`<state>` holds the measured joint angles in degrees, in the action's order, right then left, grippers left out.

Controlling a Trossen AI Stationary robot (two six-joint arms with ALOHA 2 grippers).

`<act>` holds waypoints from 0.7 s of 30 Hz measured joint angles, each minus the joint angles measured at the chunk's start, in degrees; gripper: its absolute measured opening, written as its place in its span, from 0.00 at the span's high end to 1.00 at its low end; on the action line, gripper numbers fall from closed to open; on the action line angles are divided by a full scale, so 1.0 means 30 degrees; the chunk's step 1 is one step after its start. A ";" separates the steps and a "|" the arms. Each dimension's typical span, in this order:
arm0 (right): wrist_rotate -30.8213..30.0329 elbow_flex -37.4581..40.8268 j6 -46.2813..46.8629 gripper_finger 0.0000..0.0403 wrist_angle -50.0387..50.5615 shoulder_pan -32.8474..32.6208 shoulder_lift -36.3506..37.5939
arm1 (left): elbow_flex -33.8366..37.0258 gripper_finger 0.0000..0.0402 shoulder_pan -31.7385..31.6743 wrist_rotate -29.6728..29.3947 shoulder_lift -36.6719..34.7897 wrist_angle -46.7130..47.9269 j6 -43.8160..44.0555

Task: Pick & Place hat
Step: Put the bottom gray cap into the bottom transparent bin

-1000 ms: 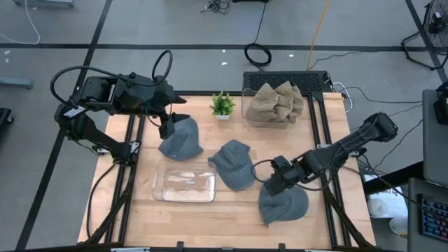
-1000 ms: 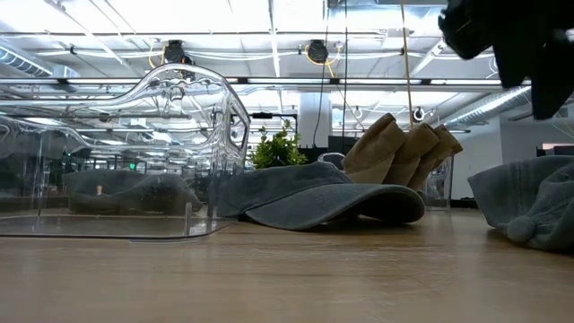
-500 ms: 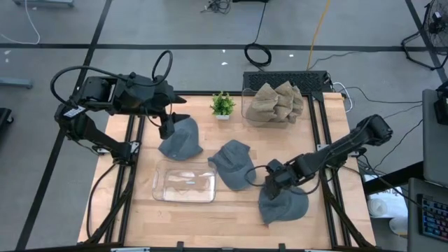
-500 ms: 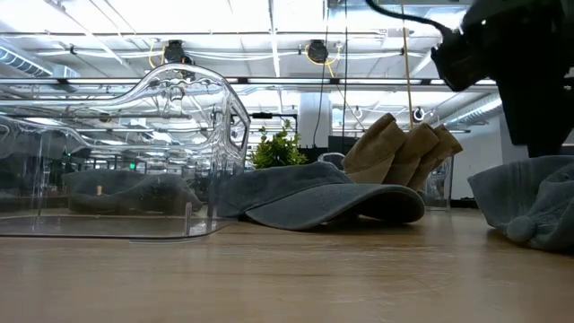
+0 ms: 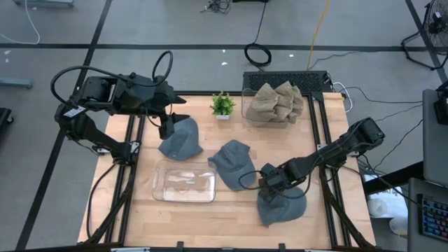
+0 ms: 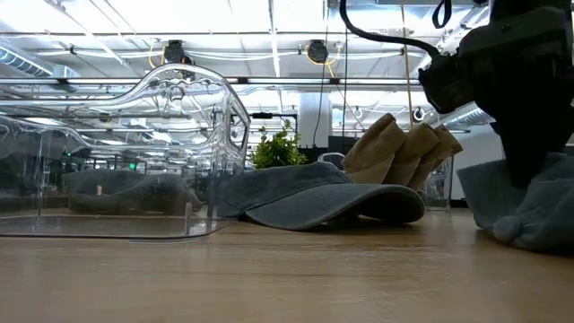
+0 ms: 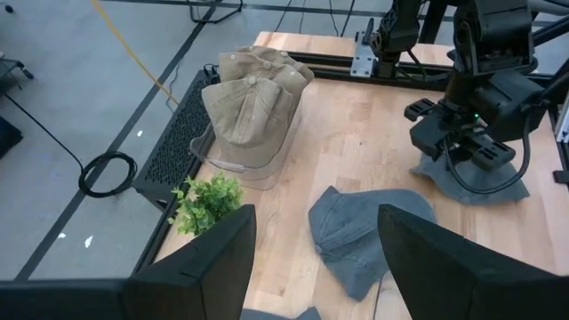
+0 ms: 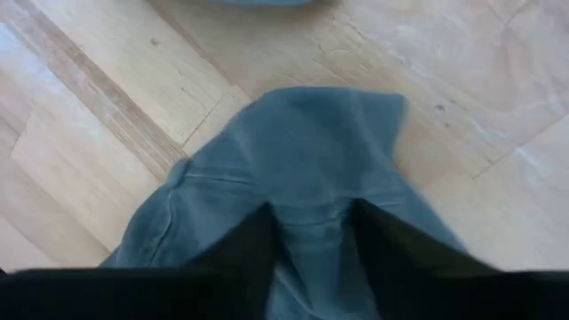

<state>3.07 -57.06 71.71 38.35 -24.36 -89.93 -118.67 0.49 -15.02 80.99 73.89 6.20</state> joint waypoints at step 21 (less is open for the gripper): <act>-0.2193 -0.0304 0.0134 1.00 0.0647 0.1026 0.7604 | 0.0000 0.39 0.0007 -0.0004 0.0000 -0.0240 0.0991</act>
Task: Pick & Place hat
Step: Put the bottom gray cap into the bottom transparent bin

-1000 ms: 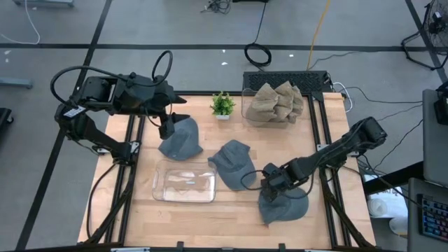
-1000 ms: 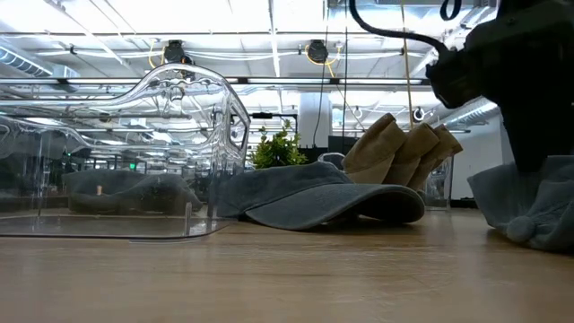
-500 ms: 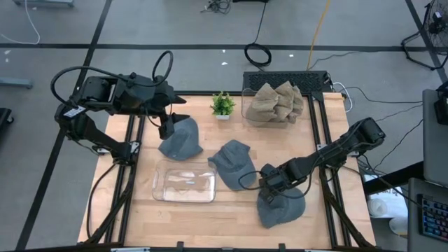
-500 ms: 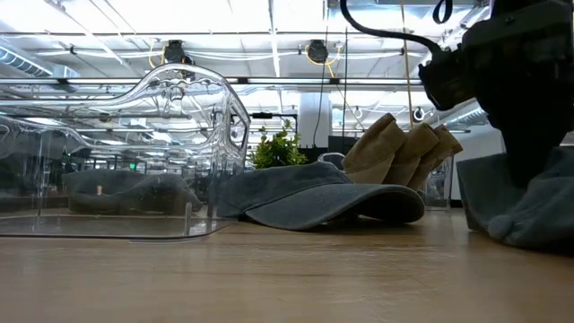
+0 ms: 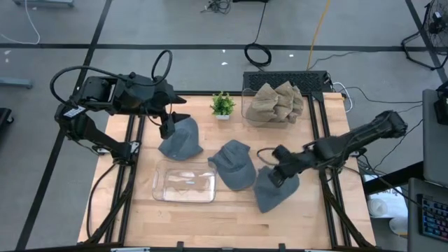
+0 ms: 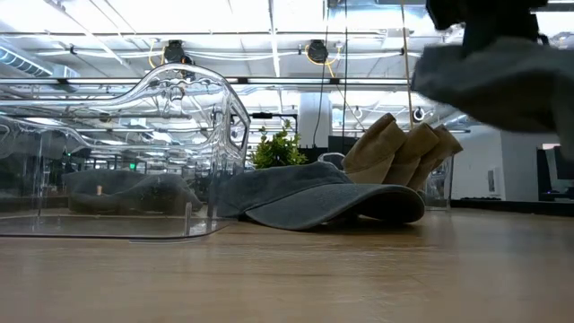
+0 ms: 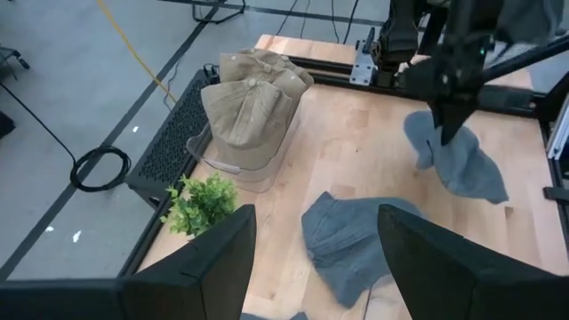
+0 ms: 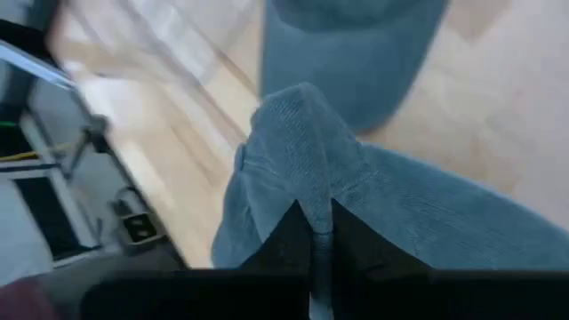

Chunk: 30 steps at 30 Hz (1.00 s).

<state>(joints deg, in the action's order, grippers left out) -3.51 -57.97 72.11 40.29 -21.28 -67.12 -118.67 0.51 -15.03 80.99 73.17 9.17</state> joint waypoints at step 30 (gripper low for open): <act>-0.1694 -1.1189 -1.4346 1.00 -0.2652 0.6646 -0.2594 | 0.0000 0.39 -0.0112 0.2025 0.0000 -0.0208 0.6940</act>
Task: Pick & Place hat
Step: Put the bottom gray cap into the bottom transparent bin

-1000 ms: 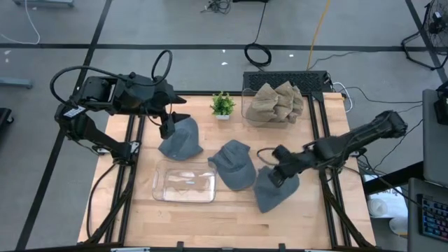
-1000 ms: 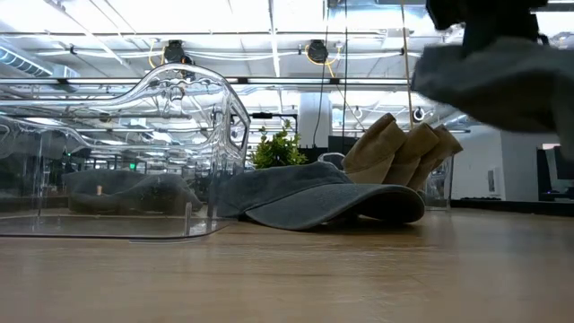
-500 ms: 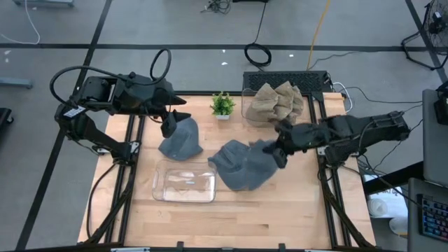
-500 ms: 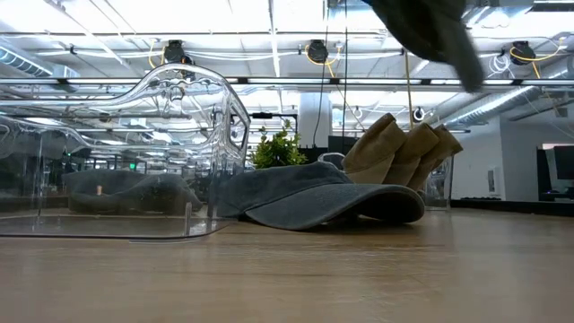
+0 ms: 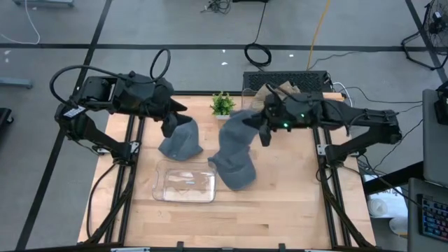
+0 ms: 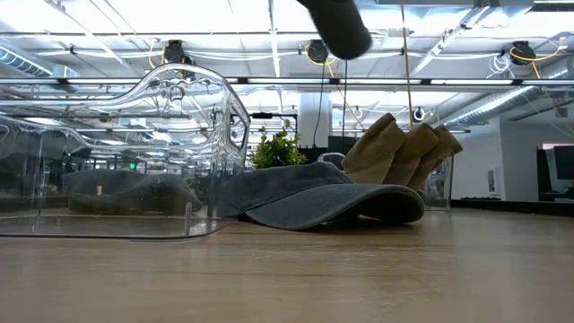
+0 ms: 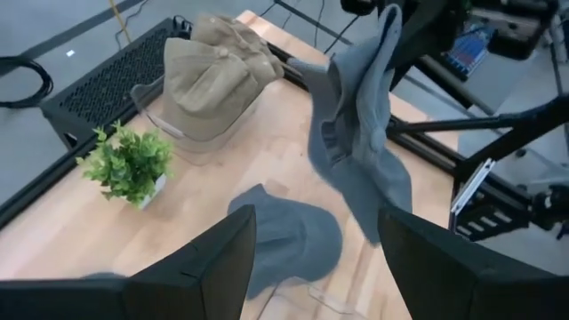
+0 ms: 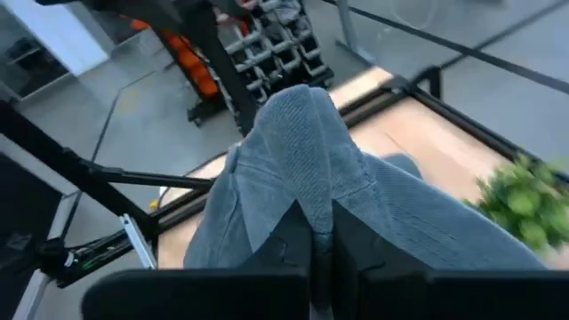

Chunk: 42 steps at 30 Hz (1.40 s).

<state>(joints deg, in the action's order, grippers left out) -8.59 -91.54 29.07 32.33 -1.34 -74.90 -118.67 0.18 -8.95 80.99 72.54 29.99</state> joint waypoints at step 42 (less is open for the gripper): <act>0.1409 -0.7005 -0.4077 1.00 -0.1342 0.0838 -0.4413 | 0.0029 0.39 -0.1141 0.5858 0.0940 -0.4278 0.2410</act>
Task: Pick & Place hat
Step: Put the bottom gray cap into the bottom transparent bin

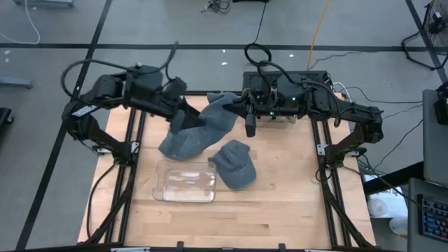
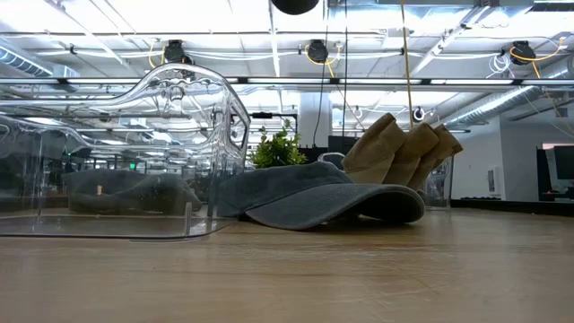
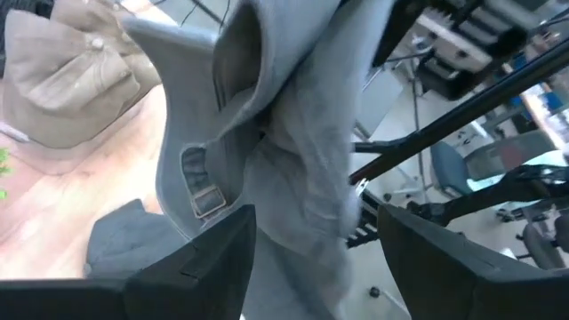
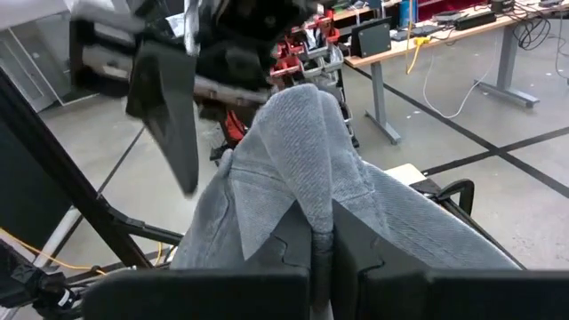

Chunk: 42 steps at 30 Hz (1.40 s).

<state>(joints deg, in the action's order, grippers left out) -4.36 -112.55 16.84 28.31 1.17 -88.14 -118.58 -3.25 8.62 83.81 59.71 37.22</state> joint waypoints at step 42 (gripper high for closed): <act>-0.1118 0.0007 -0.2651 0.64 0.3263 0.0219 0.1220 | -0.0022 0.94 -0.0787 -0.0325 -0.2081 0.0485 -0.0164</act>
<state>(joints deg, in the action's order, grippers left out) -7.71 -112.53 8.89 38.10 1.83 -84.48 -118.65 -5.61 7.65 77.57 61.16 36.72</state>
